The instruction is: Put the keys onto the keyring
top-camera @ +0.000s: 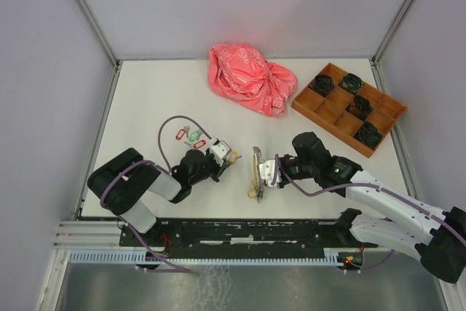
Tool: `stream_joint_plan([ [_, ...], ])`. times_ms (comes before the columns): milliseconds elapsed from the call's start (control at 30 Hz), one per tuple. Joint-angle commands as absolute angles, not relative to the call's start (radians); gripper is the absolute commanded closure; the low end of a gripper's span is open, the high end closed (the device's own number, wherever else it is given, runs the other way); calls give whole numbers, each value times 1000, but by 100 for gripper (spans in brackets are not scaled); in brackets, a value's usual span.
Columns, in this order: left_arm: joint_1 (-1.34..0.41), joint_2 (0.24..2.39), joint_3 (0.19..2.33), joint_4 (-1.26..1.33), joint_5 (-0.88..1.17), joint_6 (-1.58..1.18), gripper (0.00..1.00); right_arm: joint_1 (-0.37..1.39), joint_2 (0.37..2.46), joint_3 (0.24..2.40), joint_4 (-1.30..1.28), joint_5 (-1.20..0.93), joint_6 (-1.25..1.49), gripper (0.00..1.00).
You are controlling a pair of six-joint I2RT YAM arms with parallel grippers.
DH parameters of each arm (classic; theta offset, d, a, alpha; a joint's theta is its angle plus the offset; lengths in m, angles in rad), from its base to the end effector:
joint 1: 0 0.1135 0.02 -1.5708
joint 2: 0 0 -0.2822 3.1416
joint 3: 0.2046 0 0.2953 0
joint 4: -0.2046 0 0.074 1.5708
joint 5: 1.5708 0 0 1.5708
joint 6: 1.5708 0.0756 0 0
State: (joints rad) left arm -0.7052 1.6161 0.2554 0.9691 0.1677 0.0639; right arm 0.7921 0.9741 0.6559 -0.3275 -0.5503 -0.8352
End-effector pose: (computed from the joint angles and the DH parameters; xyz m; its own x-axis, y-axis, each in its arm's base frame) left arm 0.2119 -0.1970 0.0684 -0.2417 0.2884 -0.9265 0.7736 0.6337 -0.0046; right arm 0.1583 0.2167 0.2302 0.3837 -0.5109 -0.7693 -0.9174 -0.1154 -0.3810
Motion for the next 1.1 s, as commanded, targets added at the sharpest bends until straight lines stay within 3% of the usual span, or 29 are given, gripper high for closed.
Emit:
stream_joint_plan([
  [0,-720,1572,239,907,195,57,97,800,954,678,-284,-575,-845,99],
  [267,-722,1392,194,926,200,61,97,801,964,675,-268,-568,-832,99],
  [600,-723,1073,226,665,323,203,97,801,963,649,-182,-533,-785,99],
  [1067,-748,1050,225,748,510,366,97,801,1002,649,-119,-502,-763,99],
])
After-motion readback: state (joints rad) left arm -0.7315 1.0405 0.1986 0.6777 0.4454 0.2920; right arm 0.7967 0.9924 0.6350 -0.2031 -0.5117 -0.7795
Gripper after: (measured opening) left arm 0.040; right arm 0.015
